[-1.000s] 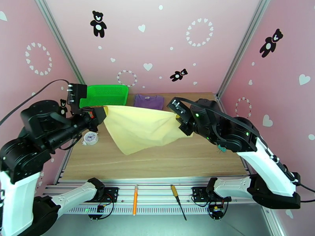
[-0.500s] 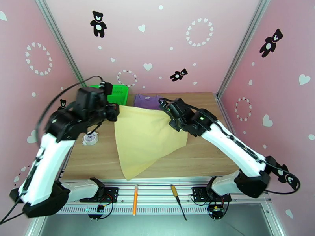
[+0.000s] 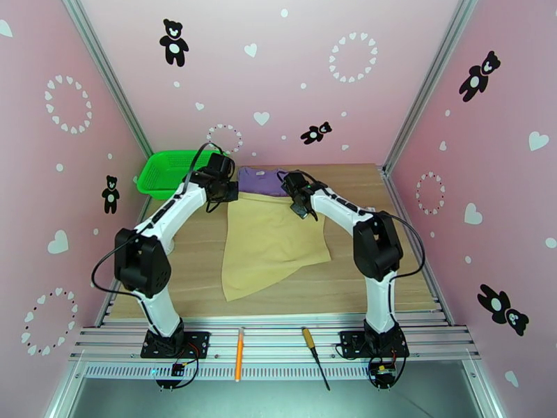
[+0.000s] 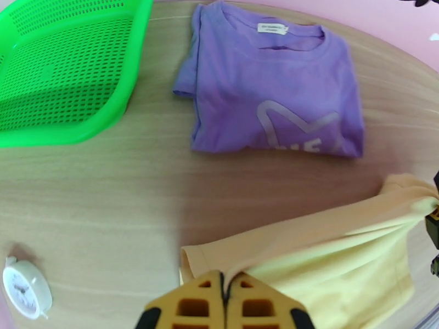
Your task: Fold and stack the mixed laundry pile
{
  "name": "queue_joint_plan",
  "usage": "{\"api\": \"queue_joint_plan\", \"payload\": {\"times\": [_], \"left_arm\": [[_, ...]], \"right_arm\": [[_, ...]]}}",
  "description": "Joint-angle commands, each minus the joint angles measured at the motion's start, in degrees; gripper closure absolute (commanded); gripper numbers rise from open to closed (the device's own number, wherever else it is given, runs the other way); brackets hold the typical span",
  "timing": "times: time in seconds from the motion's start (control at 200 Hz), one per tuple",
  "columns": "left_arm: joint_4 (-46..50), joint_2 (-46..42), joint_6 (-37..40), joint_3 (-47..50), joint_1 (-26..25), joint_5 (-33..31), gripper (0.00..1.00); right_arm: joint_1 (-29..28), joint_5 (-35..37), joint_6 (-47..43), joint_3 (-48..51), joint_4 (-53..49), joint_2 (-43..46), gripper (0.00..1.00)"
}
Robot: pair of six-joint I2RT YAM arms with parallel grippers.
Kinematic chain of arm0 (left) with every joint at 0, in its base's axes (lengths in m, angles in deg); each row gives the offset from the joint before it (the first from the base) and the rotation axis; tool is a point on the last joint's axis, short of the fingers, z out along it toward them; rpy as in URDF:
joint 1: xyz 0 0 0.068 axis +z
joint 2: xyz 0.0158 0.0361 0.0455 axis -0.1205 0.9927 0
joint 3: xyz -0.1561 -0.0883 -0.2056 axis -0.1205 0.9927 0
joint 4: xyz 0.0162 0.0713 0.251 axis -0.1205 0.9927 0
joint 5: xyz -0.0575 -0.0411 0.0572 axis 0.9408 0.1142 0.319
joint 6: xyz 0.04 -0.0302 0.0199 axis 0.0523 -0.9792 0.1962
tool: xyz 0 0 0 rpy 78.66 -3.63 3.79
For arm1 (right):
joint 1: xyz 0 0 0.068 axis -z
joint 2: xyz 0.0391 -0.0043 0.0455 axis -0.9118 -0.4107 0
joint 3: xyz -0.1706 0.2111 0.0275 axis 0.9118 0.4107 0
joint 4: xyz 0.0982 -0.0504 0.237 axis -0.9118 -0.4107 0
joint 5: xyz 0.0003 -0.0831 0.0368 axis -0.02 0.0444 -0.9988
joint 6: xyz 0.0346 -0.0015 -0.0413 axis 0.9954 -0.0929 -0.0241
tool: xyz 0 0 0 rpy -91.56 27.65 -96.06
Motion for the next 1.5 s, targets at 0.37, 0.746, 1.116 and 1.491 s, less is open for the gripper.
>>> {"api": "queue_joint_plan", "payload": {"times": [0.37,0.746,1.116,1.491], "left_arm": [[-3.7,5.4,1.2,-4.1,3.7,-10.7,1.00],[4.3,-8.9,1.0,-8.9,3.7,-4.7,1.00],[13.7,-5.7,4.8,-32.2,5.5,-8.0,1.00],[8.4,-24.7,3.7,-11.0,4.4,1.2,1.00]], "right_arm": [[5.3,7.4,-4.6,-8.4,-1.0,-7.3,1.00],[5.4,3.6,-1.4,-10.8,-13.7,9.4,1.00],[6.0,5.4,-3.0,-26.5,-19.0,8.7,1.00],[0.3,1.7,6.8,2.7,-15.0,29.7,1.00]]}}
